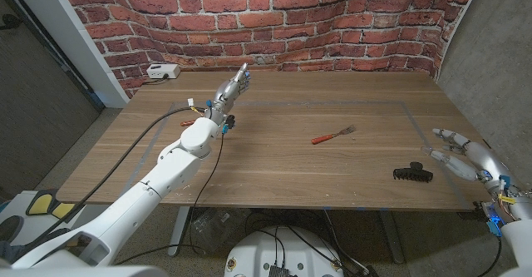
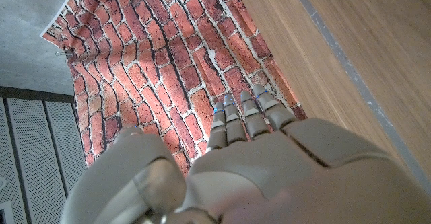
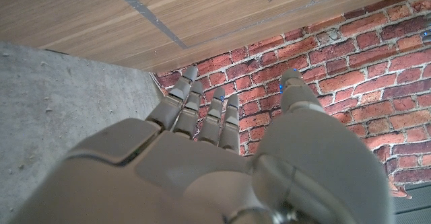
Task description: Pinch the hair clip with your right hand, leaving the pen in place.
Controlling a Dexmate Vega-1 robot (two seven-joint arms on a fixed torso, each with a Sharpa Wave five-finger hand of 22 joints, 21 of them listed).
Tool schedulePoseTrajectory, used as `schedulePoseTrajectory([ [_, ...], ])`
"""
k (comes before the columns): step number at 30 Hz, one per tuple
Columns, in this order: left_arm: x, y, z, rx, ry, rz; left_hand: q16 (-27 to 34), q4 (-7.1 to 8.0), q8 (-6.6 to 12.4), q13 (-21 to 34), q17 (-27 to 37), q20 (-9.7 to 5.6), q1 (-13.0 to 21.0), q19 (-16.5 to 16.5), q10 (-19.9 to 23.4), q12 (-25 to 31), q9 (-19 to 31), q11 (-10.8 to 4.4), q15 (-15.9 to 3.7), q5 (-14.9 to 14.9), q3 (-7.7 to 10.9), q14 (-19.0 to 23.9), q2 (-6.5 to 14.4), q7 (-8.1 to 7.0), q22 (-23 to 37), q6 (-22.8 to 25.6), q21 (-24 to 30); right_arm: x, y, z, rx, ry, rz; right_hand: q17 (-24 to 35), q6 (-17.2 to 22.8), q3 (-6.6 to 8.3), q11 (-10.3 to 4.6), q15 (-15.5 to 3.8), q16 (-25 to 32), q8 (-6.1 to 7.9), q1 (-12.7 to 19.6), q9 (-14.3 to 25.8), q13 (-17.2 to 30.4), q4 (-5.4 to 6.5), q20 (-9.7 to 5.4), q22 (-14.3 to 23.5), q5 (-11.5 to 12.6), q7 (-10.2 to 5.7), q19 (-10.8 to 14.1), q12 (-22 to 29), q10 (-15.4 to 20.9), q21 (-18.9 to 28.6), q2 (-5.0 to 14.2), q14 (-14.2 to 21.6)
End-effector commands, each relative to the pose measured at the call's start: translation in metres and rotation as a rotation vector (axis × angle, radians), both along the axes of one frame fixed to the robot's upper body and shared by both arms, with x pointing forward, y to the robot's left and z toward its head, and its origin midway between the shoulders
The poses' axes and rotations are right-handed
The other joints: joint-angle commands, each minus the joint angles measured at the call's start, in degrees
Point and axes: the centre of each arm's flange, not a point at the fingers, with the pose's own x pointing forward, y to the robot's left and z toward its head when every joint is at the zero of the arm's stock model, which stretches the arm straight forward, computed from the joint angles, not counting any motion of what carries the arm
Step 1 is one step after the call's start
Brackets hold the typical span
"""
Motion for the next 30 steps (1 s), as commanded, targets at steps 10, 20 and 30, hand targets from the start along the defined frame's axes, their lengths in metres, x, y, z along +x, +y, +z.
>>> schedulePoseTrajectory([
  [10,0.007,0.002,-0.005,-0.045,0.006,0.003,0.1,-0.12,-0.19,0.1,0.2,0.35,0.4,0.4,0.8,0.0,0.2,0.00,-0.33,-0.2,-0.21,0.6,0.3,0.17,0.2,0.9,-0.2,-0.005,0.011,0.032,-0.163,0.150,-0.111,0.1,-2.3,0.10,-0.30,1.29,-0.9,-0.94,2.7,0.3,0.2,1.14,0.18,0.5,0.1,-0.70,-3.3,-0.8,-2.6,-1.7,-0.86,-4.9],
  [20,0.007,0.004,-0.006,-0.062,-0.003,0.003,0.1,-0.12,-0.25,0.1,0.2,0.36,0.5,0.5,0.9,-0.1,0.2,0.00,-0.29,-0.3,-0.23,0.7,0.5,0.15,0.2,1.0,-0.2,-0.004,0.013,0.046,-0.203,0.196,-0.096,0.1,-2.1,0.29,-0.83,1.38,-0.6,-0.76,3.9,0.4,0.2,1.15,0.24,0.5,0.2,-0.71,-4.1,0.2,-0.3,-1.9,-0.61,-6.0],
  [30,0.005,0.006,-0.006,-0.074,-0.013,0.002,0.1,-0.13,-0.21,0.1,0.2,0.31,0.6,0.5,1.1,-0.1,0.2,0.06,-0.31,-0.4,-0.25,1.0,0.7,0.22,0.2,1.3,-0.3,0.001,0.015,0.061,-0.295,0.315,-0.131,0.2,-2.0,0.31,-1.42,1.58,-0.6,-0.70,4.5,0.4,0.2,1.34,0.50,0.6,0.2,-1.74,-5.8,0.4,0.2,-2.4,-0.56,-7.5],
])
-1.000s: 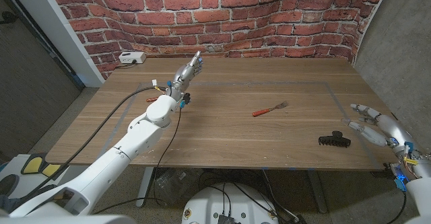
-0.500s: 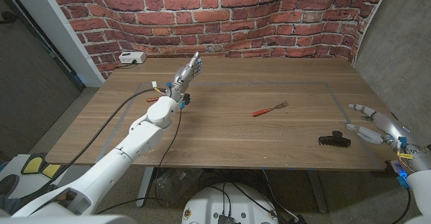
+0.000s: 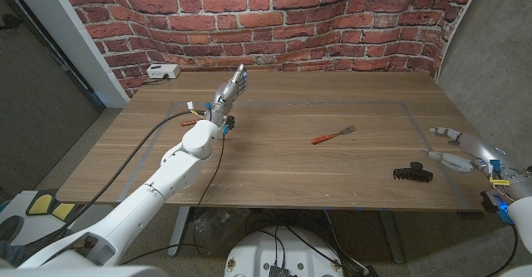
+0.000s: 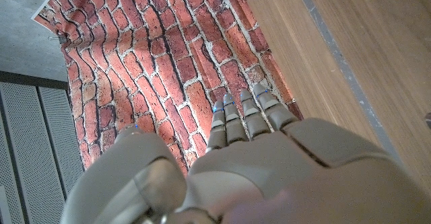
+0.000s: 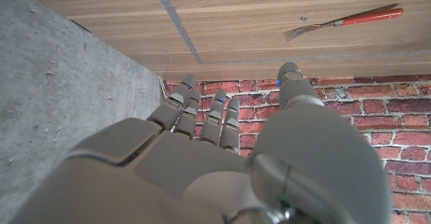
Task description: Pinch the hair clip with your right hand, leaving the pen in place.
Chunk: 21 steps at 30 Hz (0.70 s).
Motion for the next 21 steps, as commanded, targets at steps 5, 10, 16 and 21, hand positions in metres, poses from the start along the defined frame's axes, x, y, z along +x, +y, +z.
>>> schedulePoseTrajectory([
  [5,0.0003,0.0035,-0.0043,-0.018,0.005,-0.005,0.1,-0.13,0.02,0.1,0.2,0.13,0.4,0.4,0.4,-0.1,0.2,-0.11,0.10,-0.2,-0.26,0.6,0.4,0.18,0.2,0.8,-0.3,0.0063,0.0017,0.0242,-0.100,0.174,-0.035,0.2,-0.3,0.46,-0.01,0.07,0.2,0.10,1.3,0.1,0.2,0.18,0.09,0.3,0.3,-0.92,-0.3,0.3,0.1,0.0,0.16,-0.6],
  [10,0.0001,0.0049,-0.0052,-0.017,0.004,-0.005,0.1,-0.13,-0.01,0.1,0.2,0.16,0.4,0.4,0.5,-0.2,0.2,-0.13,0.12,-0.2,-0.27,0.7,0.5,0.20,0.2,0.8,-0.3,0.0068,0.0033,0.0263,-0.127,0.210,-0.032,0.2,-1.6,0.73,0.03,0.25,0.2,-0.30,2.2,0.0,0.2,0.02,0.05,0.3,0.5,-0.35,-0.6,-0.2,-1.2,0.0,0.10,-1.2],
  [16,0.0000,0.0056,-0.0069,-0.020,0.004,-0.004,0.1,-0.13,-0.08,0.1,0.2,0.17,0.5,0.5,0.5,-0.2,0.2,-0.09,0.12,-0.3,-0.29,0.7,0.6,0.21,0.2,0.8,-0.3,0.0049,0.0082,0.0267,-0.157,0.232,-0.035,0.3,-5.1,0.87,0.35,0.00,0.3,-1.12,3.2,0.0,0.3,-0.03,0.14,0.3,0.8,0.34,-1.0,-1.1,-4.2,0.1,-0.62,-2.3],
  [21,0.0008,0.0041,-0.0074,-0.018,0.006,-0.008,0.1,-0.14,-0.12,0.1,0.2,0.21,0.5,0.5,0.5,-0.2,0.2,-0.08,0.17,-0.3,-0.32,0.7,0.6,0.21,0.2,0.8,-0.3,0.0070,0.0100,0.0278,-0.192,0.271,-0.035,0.3,-6.6,0.93,0.57,0.07,0.4,-1.17,3.8,0.1,0.3,-0.05,0.11,0.3,1.0,0.76,-1.0,-1.4,-5.8,0.2,-1.00,-2.6],
])
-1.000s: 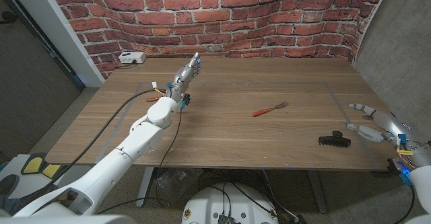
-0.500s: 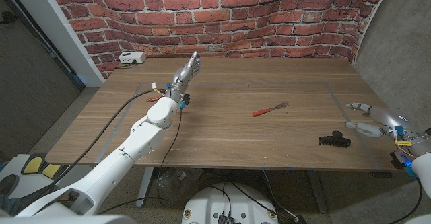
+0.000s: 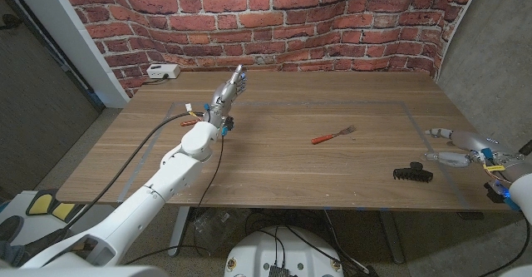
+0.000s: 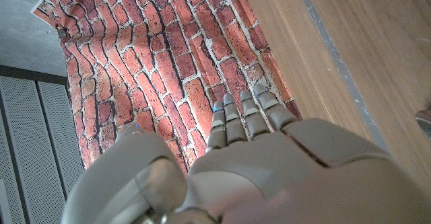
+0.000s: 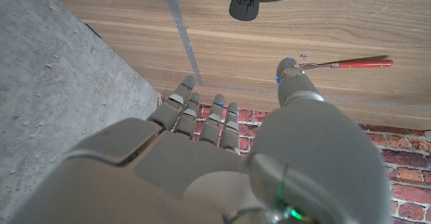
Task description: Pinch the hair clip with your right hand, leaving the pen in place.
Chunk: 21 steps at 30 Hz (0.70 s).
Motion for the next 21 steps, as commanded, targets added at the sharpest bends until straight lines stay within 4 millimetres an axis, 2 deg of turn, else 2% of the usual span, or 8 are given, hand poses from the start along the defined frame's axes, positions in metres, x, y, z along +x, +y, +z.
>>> schedulePoseTrajectory([
  [1,0.001,0.000,-0.003,0.000,0.003,-0.006,0.1,0.03,-0.14,0.1,0.2,0.23,0.1,0.5,0.5,-0.3,0.2,-0.10,-0.18,-0.4,-0.16,0.4,0.2,-0.10,0.1,0.4,-0.3,0.002,0.005,0.005,-0.071,0.093,-0.005,0.2,-0.7,0.52,0.05,-0.06,0.4,-0.10,0.9,0.2,0.3,-0.10,0.11,0.3,0.6,0.18,-0.4,-0.3,-0.5,0.2,-0.04,-0.4],
  [9,-0.001,0.001,-0.005,-0.005,-0.001,0.003,0.0,0.03,-0.20,0.1,0.2,0.18,0.2,0.5,0.5,-0.3,0.2,-0.07,-0.24,-0.4,-0.22,0.3,0.3,-0.15,0.1,0.5,-0.4,0.009,0.008,0.006,-0.091,0.151,0.004,0.2,-0.6,0.55,0.09,-0.13,0.4,0.18,1.1,0.2,0.3,-0.09,-0.06,0.3,0.7,0.29,-0.2,-0.1,-0.6,0.3,-0.19,-0.5],
  [12,-0.003,0.003,-0.005,-0.010,-0.003,0.008,0.0,0.03,-0.22,0.1,0.2,0.16,0.2,0.4,0.5,-0.4,0.2,-0.15,-0.21,-0.5,-0.25,0.3,0.3,-0.14,0.1,0.5,-0.4,0.011,0.008,0.005,-0.091,0.158,0.006,0.2,0.9,0.52,0.02,-0.30,0.6,0.97,1.2,0.3,0.3,0.07,-0.21,0.3,0.8,0.25,0.0,0.2,-0.2,0.4,-0.38,-0.2],
  [21,-0.007,0.007,-0.003,-0.003,-0.007,0.021,0.0,0.03,-0.28,0.1,0.2,0.22,0.2,0.4,0.5,-0.4,0.2,0.03,-0.21,-0.6,-0.35,0.3,0.3,-0.16,0.1,0.5,-0.5,0.014,0.007,0.005,-0.106,0.169,0.009,0.3,0.1,0.26,0.02,-0.27,0.7,0.80,0.8,0.3,0.3,0.43,-0.25,0.3,0.8,0.50,0.1,0.3,-0.4,0.5,-0.67,-0.1],
])
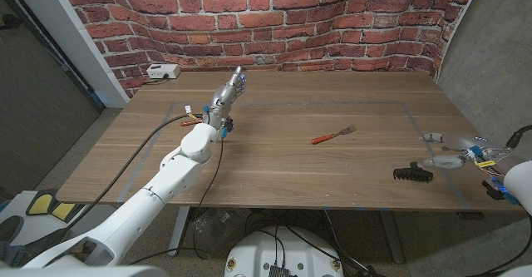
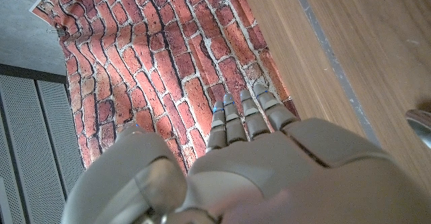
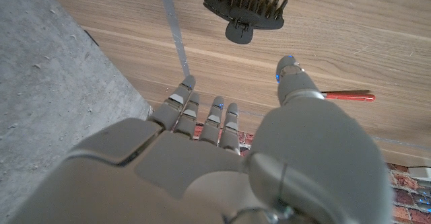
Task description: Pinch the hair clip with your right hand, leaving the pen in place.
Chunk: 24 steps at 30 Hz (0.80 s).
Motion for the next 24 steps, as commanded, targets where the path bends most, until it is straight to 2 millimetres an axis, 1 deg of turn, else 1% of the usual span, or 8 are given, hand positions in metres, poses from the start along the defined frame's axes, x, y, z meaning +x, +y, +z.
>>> schedulePoseTrajectory([
  [1,-0.005,0.004,0.002,0.004,-0.006,0.015,-0.1,0.18,-0.07,0.1,0.2,0.19,0.2,0.4,0.5,0.0,0.2,0.00,-0.23,-0.2,-0.20,0.3,0.3,-0.13,0.1,0.5,0.0,0.006,0.000,0.000,-0.024,0.032,-0.001,0.3,-0.5,0.00,0.25,-0.27,0.3,0.08,0.1,0.2,0.2,0.22,-0.21,0.3,0.6,0.38,0.1,0.3,0.0,0.5,-0.50,0.3],
  [13,-0.008,0.007,0.007,0.037,-0.003,0.020,-0.1,0.18,-0.17,0.1,0.2,0.33,0.3,0.4,0.5,-0.1,0.3,-0.09,-0.25,-0.3,-0.31,0.1,0.3,-0.17,0.1,0.4,-0.1,0.009,0.001,-0.004,-0.035,0.037,-0.010,0.3,-0.8,-0.24,0.34,-0.26,0.4,0.08,-0.2,0.2,0.2,0.46,-0.33,0.3,0.6,0.50,0.1,0.2,-0.4,0.5,-0.75,0.6],
  [18,-0.005,0.004,0.007,0.046,0.008,0.009,-0.2,0.19,-0.18,0.1,0.2,0.31,0.3,0.3,0.5,-0.1,0.3,-0.04,-0.28,-0.3,-0.35,0.1,0.4,-0.13,0.1,0.5,-0.1,0.014,0.002,-0.006,-0.043,0.049,-0.008,0.3,-0.6,-0.37,-0.08,-0.64,0.9,0.36,-0.4,0.2,0.2,0.62,-0.99,0.3,0.6,0.12,1.3,0.6,0.1,1.0,-0.87,2.0],
  [24,-0.004,0.004,0.008,0.048,0.006,0.010,-0.2,0.19,-0.22,0.1,0.2,0.36,0.3,0.3,0.5,-0.1,0.3,-0.06,-0.25,-0.3,-0.39,0.0,0.4,-0.15,0.1,0.4,-0.2,0.019,0.002,-0.008,-0.046,0.071,-0.008,0.3,-0.5,-0.42,-0.17,-0.65,0.9,0.42,-0.4,0.3,0.2,0.66,-0.89,0.3,0.6,0.01,1.6,0.6,0.1,1.1,-0.93,2.2],
])
